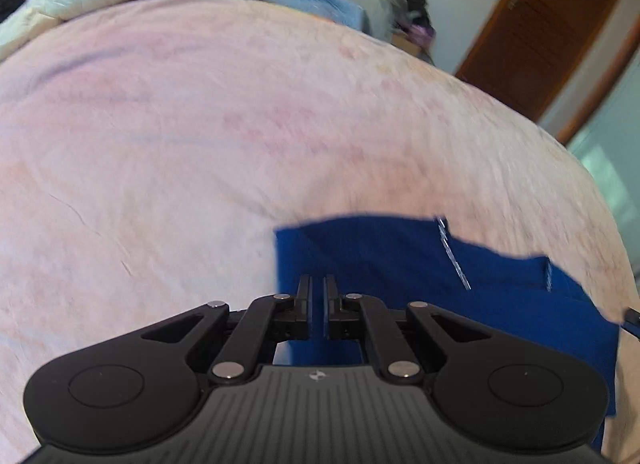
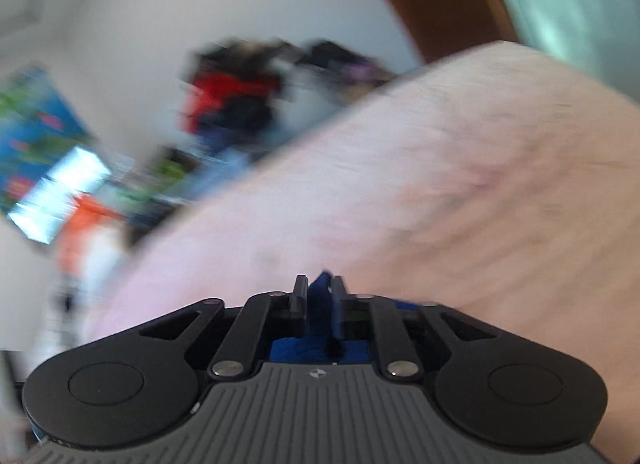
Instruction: Fold small clothes
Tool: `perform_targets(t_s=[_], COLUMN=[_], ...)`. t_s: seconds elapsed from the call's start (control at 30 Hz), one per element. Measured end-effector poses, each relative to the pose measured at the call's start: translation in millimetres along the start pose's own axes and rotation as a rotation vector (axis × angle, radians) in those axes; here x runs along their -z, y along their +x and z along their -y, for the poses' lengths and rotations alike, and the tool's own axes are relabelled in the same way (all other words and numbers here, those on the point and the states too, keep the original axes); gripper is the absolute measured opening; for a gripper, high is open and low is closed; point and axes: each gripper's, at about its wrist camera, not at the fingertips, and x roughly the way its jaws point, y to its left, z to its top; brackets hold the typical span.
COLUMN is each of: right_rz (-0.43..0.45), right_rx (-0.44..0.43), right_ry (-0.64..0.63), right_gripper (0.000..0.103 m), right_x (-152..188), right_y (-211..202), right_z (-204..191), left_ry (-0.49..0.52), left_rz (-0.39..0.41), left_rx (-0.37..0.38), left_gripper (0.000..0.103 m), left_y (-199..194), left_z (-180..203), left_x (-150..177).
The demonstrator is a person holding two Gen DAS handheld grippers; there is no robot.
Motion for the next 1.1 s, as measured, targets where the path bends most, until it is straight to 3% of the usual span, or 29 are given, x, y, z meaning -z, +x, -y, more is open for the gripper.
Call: perform_targets(t_s=[0.03,0.07,0.17,0.23,0.3,0.4,0.43,0.47,0.57,0.63,0.8,0.93,1.03,1.1], right_rz=[-0.004,0.011,0.09,0.11,0.067,0.006,-0.021,-0.061,-0.031,-0.004,-0.011,-0.084,-0.058,-0.046], right_rx=[0.028,-0.009,-0.024,-0.035,-0.09,-0.159,-0.139,-0.092,0.003,-0.011,-0.115,-0.082,-0.026,-0.051], right_ry=[-0.005,-0.018,-0.062,-0.087,-0.13,-0.207,-0.229,-0.24,-0.278,-0.279,-0.253,-0.315,-0.366,-0.362], right_gripper=[0.033,0.033,0.048,0.048,0.054,0.065,0.069,0.071,0.069,0.071,0.074,0.074,0.074,0.074], right_x=[7,15,34,35,32,34,37,40,47,48,44,56,63,66], right_y=[3,0,-14,-17,-10,7,14,21,15,4,2,21,15,3], right_z=[2,4,1,-3,-11,-28,-32,-34,-32,-30,-29,-39,-47,-49], left_ry=[0.021,0.044,0.106,0.152,0.185,0.223,0.215,0.198,0.164,0.179,0.155,0.183,0.11,0.132], left_rz=[-0.01,-0.018,-0.039,-0.024,-0.018,-0.082,-0.085,-0.056,-0.01,0.033,0.021,0.013,0.006,0.014], left_rx=[0.007,0.004,-0.024,-0.009,0.013,0.017,-0.024,-0.009,-0.074,-0.127,-0.024,-0.135,-0.117,-0.109], left_gripper=[0.004,0.004,0.005,0.005,0.005,0.007,0.007,0.007,0.007,0.007,0.008,0.007,0.008,0.008], left_y=[-1,-2,-2,-3,-1,23,31,30,21,18,21,39,30,16], left_z=[2,3,10,21,34,44,42,38,28,25,20,17,10,17], left_x=[7,12,20,21,21,20,21,21,13,9,2,-1,-4,5])
